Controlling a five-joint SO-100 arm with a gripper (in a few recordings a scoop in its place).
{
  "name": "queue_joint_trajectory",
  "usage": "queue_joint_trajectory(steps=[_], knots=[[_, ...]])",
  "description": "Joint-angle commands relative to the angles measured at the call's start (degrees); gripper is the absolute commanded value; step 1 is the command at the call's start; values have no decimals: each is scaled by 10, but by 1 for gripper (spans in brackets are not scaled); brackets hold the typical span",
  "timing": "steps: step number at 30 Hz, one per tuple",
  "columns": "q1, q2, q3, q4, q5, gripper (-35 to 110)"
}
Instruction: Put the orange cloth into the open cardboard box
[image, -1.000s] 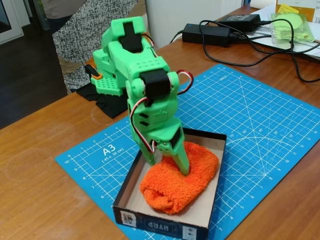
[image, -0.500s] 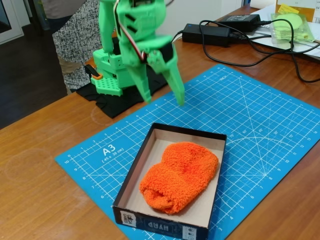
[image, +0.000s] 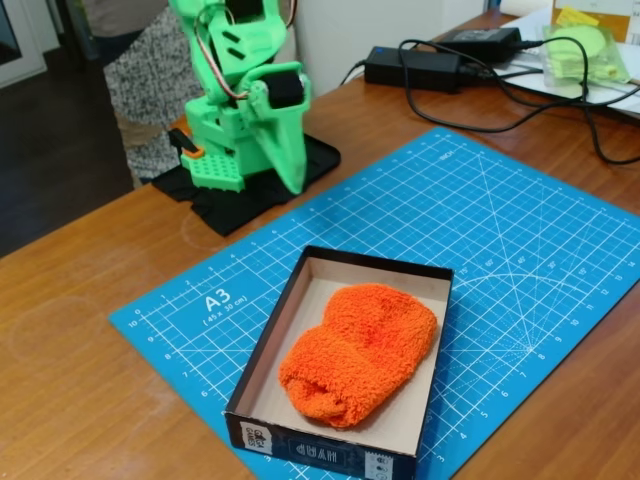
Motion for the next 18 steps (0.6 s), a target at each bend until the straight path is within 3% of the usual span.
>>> queue_joint_trajectory(steps=[1,8,18], knots=[[-13,69,101,-31,11,-1],[7,69,110,-22,74,0],[14,69,104,-2,51,0]])
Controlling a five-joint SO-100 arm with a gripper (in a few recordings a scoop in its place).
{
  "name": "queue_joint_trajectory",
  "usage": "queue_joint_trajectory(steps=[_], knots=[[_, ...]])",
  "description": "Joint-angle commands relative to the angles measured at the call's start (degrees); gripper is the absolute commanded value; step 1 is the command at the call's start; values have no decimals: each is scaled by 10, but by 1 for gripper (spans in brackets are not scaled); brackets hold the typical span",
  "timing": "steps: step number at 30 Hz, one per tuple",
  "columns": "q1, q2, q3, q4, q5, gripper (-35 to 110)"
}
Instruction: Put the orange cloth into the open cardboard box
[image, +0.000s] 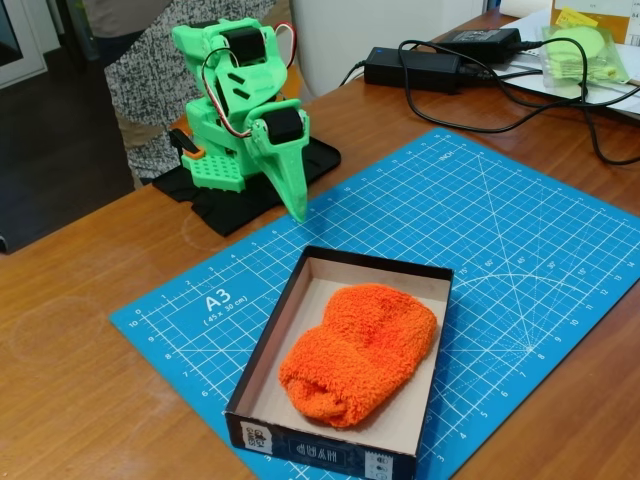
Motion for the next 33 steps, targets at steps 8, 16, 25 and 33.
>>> queue_joint_trajectory(steps=[8,16,25,33], knots=[[1,9,-3,16,-12,0],[10,9,-3,16,-6,0],[6,9,-3,16,-11,0],[18,9,-3,16,-4,0]])
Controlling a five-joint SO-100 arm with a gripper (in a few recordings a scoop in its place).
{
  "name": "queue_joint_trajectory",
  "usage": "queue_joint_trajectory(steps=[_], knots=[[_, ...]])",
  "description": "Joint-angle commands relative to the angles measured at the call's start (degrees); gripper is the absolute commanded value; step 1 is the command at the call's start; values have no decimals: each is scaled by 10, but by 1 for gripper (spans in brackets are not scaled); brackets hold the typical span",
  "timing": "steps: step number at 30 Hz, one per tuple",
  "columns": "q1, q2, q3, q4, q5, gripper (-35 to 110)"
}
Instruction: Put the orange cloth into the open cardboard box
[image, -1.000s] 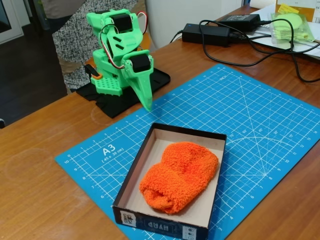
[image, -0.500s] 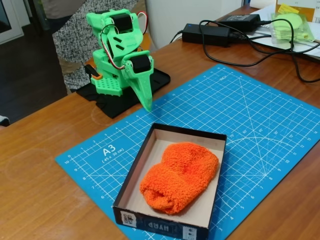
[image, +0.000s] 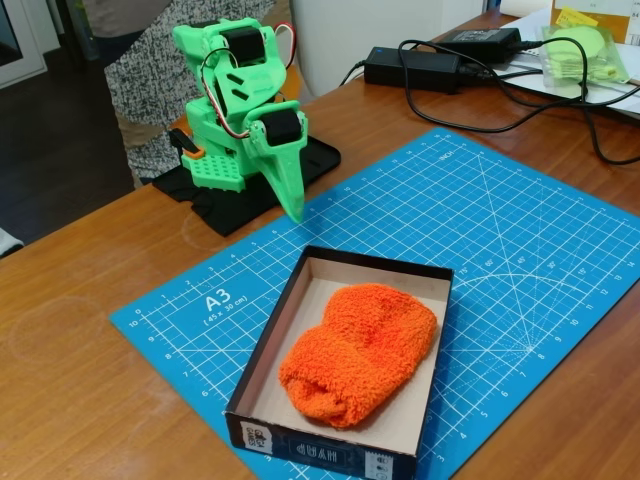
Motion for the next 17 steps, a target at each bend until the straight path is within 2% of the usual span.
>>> queue_joint_trajectory(steps=[1,17], knots=[[10,8,-3,4,0,0],[20,8,-3,4,11,0]])
